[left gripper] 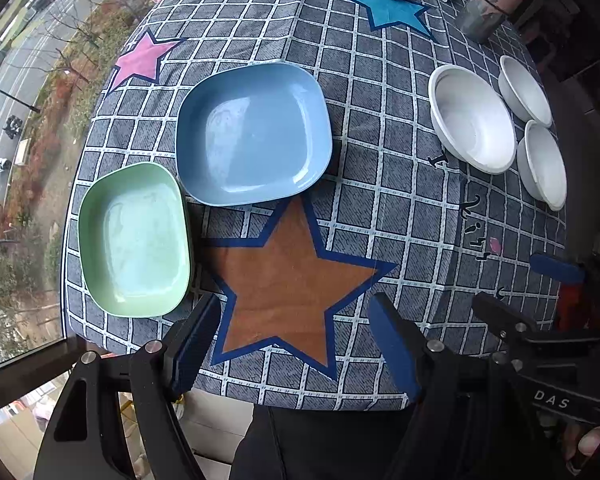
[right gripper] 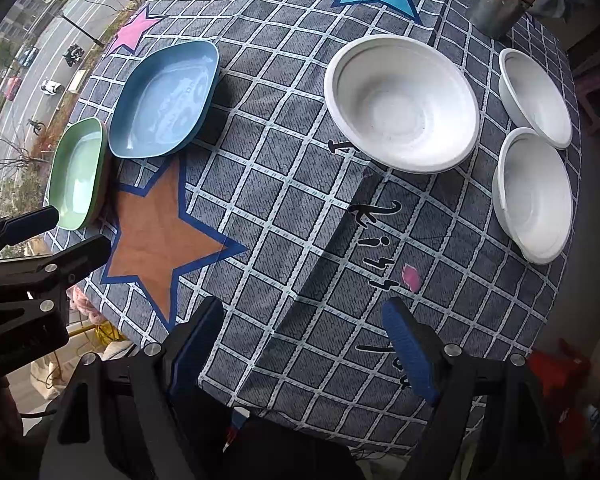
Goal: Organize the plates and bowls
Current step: 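Move the right gripper to the blue square plate rim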
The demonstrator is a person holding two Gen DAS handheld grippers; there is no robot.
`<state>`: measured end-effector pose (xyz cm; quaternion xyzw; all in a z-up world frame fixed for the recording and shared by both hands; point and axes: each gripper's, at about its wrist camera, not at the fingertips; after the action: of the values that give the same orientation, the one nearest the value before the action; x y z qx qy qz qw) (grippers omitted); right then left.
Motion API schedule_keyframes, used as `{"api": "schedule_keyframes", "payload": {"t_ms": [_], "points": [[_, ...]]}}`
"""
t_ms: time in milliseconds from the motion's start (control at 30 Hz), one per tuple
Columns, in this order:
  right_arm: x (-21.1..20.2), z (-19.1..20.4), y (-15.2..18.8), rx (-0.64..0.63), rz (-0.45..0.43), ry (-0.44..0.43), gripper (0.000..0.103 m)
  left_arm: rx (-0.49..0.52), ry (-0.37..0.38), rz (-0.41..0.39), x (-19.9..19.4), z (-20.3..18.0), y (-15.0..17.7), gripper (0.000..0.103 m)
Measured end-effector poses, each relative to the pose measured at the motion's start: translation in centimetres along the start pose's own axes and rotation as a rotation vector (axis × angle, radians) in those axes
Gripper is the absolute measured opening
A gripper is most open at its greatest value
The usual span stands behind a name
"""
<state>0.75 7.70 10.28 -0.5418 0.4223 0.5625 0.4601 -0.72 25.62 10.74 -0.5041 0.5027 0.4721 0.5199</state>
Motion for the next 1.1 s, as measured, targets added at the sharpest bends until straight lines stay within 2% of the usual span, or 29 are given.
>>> {"api": "schedule_keyframes", "payload": {"t_ms": [400,667,833,1100], "points": [[0.3,-0.2,-0.5,0.011,0.005,-0.001,0.083,-0.004,0.002,0.0,0.1,0.3,-0.6,0.079],[0.1,0.3,-1.3,0.025,-0.023,-0.026,0.083,-0.074,0.006,-0.025,-0.2,2.9,-0.9,0.079],[0.7,1.6,-2.3,0.027,0.001,-0.07,0.083,-0.127,0.015,-0.016,0.0,5.7,-1.6,0.079],[1.2,4.9,-5.6,0.057,-0.018,-0.115,0.083,-0.043,-0.079,-0.069,-0.3,7.9,-5.6,0.079]]}}
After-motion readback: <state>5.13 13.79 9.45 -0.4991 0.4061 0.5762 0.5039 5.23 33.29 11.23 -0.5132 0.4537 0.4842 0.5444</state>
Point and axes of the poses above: each gripper's, at about its wrist camera, not at the fingertips, and x roughly the way its jaws point, z to its left, y to its underside, and after that the axes turned 8 degrees about x, right-handed
